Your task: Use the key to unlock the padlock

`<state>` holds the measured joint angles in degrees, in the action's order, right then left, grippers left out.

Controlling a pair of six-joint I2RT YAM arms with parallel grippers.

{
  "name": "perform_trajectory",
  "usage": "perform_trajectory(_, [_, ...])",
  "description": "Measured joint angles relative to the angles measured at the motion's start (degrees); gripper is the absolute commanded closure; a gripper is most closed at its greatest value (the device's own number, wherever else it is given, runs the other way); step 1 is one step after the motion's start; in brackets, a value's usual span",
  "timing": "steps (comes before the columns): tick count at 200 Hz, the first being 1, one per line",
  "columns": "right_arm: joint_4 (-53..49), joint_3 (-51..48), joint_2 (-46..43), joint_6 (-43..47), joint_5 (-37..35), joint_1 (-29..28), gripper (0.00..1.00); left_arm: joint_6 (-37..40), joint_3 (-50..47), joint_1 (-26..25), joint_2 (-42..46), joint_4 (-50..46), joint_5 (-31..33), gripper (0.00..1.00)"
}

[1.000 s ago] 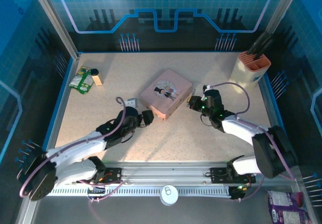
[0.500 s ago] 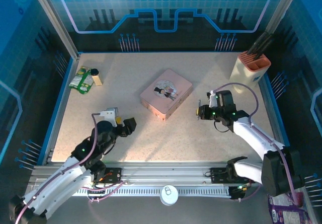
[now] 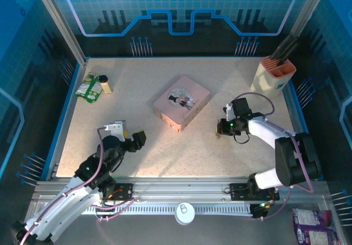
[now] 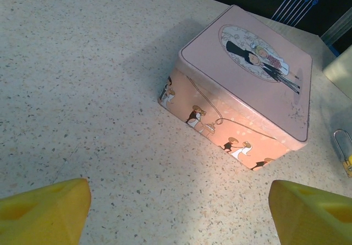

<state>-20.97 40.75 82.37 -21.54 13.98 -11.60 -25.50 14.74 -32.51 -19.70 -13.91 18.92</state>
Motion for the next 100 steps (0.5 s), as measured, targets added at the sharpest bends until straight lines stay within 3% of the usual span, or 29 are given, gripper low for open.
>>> perform_trajectory(68, [-1.77, 1.16, 1.95, -0.02, 0.15, 2.89, 0.92, 0.00, -0.15, 0.07, 0.00, 0.00, 0.39, 0.13])
perform_trajectory(100, [-2.45, 1.16, 2.29, -0.39, -0.02, 3.67, 0.76, 0.00, -0.39, 0.07, 0.00, 0.02, 0.42, 0.12])
